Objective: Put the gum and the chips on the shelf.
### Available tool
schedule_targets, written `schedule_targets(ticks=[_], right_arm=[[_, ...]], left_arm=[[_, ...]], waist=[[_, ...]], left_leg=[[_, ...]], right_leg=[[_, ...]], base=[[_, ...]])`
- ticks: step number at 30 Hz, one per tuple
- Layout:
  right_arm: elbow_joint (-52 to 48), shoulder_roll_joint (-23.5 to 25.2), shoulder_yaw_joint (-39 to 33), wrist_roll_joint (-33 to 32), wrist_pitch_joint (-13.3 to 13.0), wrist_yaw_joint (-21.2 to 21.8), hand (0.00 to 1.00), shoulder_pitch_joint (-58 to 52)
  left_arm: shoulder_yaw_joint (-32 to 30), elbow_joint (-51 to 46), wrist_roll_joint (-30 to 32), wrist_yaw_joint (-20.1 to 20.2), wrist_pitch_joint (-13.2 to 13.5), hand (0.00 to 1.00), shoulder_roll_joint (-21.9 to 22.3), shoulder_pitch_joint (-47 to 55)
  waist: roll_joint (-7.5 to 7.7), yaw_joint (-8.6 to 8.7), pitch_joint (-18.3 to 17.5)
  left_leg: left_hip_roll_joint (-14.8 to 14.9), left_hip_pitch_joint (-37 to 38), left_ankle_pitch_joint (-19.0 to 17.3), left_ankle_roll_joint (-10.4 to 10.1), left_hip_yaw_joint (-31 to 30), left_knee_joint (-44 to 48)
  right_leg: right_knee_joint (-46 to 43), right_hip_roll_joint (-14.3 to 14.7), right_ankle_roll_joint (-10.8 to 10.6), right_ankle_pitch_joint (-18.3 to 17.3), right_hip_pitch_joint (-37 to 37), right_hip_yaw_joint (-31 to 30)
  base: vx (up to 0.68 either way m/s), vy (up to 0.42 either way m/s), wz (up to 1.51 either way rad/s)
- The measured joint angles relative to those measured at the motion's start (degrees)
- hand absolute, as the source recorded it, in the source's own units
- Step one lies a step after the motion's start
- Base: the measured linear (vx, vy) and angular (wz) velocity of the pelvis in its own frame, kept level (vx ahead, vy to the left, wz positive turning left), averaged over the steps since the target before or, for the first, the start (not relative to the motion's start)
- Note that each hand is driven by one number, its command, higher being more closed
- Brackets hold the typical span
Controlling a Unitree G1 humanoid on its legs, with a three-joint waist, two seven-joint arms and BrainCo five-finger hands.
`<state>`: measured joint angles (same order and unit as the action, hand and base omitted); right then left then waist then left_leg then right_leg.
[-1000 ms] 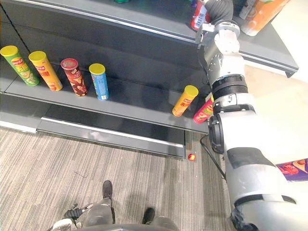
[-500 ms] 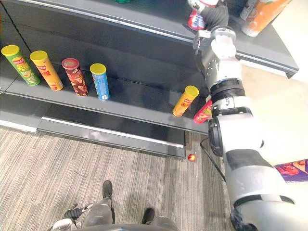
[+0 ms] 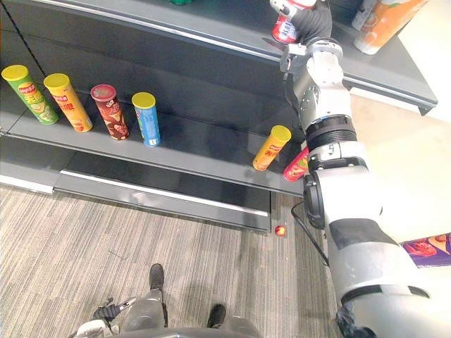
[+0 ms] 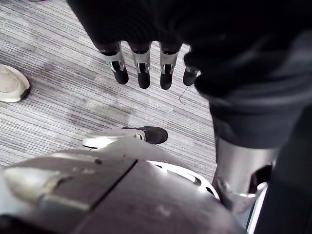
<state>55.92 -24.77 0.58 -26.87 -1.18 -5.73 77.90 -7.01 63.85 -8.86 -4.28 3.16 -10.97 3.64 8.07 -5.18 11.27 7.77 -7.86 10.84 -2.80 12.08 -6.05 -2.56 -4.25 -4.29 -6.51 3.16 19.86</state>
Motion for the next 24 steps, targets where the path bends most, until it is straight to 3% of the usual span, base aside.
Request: schedule_targets(ticks=[10,16,24], right_arm=[[-0.3,0.0,-0.2,0.0,0.8,-1.2,0.00,0.3],[-8.2,0.0,-2.7,3.8,1.2,-4.6,0.00,0.2],[-16.9,0.0,-5.4,9.0,-0.6,-8.6,0.00,-3.6]], left_arm=[[0.0,-0.1,0.0,0.0,0.0,0.00,0.0,0.0],[-0.1,-0.2,0.2,-0.2,-0.1,0.00,0.0,0.1],[-0.1,-0.6,1.2,-1.2,-0.1,0.00,0.0,0.3]], waist=[[0.04,0.10,0.0],[0.04,0.38,0.0],[0.01,0.58,0.0]], left_leg=[[0.1,0.1,0.2,0.0,0.0,0.0],[0.2,0.3,0.3,0.0,0.2,0.0],[0.4,1.1,0.3,0.0,1.0,0.0]], right_leg=[[0.0,0.0,0.0,0.0,0.1,0.0],[-0.2,0.0,0.0,0.0,0.1,-0.1],[-1.1,-0.1,0.0,0.0,0.0,-0.9]], base=[[0.00,0.000,0.00],[0.00,0.000,-0.01],[0.00,0.000,-0.05]])
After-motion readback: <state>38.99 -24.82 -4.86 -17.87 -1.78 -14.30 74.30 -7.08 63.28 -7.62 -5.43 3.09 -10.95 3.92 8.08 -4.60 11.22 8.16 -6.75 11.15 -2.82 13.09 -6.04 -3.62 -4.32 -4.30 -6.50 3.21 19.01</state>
